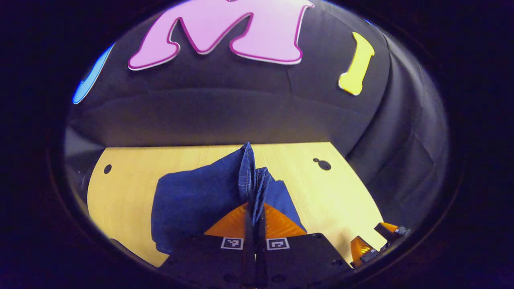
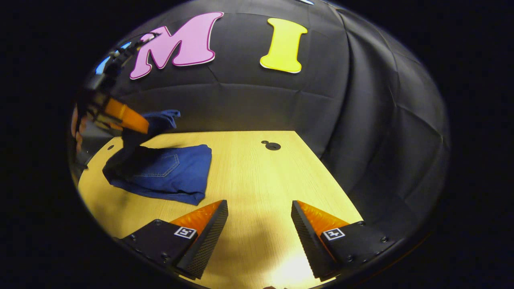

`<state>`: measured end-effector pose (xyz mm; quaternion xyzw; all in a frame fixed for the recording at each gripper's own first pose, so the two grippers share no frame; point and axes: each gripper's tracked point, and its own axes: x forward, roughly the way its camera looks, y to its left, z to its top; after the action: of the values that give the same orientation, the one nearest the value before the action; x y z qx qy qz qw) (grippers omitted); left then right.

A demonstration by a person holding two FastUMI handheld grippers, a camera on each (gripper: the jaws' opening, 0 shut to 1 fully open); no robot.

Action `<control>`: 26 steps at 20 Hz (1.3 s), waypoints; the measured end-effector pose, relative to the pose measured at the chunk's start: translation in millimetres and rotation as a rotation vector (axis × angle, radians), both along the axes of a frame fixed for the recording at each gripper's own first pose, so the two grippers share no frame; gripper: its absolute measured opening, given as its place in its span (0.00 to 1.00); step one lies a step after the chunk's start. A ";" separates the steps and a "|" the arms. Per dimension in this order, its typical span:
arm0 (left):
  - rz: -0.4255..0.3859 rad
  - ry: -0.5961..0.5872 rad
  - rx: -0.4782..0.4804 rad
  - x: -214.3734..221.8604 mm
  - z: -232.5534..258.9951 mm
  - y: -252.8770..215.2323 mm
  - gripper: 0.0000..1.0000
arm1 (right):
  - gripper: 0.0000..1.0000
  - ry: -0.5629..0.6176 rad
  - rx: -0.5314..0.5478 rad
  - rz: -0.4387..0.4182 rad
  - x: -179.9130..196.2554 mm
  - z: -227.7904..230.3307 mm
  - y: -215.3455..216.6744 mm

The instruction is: Grasp the waist and the cuffs of the jeans and fold them to make the two legs overlap; first hold the waist and fold one-third of the jeans toward the cuffs, then hold the cuffs and fold the remaining one-third in the same direction to finish folding.

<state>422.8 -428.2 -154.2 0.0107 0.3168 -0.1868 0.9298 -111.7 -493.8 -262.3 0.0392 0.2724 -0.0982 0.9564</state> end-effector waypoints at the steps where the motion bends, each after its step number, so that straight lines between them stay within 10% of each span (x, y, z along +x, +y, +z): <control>1: 0.001 0.028 0.032 -4.8 -17.1 -4.5 0.10 | 0.97 0.012 -0.001 -0.001 -6.9 -3.9 0.2; 4: -0.042 0.061 -0.030 -17.2 -37.9 -31.9 0.27 | 0.97 0.029 0.007 0.011 -19.9 -6.8 6.5; 7: -0.106 0.034 -0.135 -32.1 -25.8 -51.8 0.75 | 0.98 0.026 -0.002 0.020 -25.7 -2.2 10.4; 9: -0.132 0.004 -0.186 -41.7 -9.0 -52.1 0.89 | 0.97 0.020 0.010 0.016 -30.6 3.2 14.2; 26: 0.143 -0.564 -0.221 -251.6 189.7 246.0 0.96 | 0.96 -0.364 -0.010 0.102 -95.9 249.1 106.8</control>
<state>171.1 -182.2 35.5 -0.0613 0.0240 -0.1437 0.9874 -207.6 -387.0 -13.2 0.0375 0.0958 -0.0422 0.9938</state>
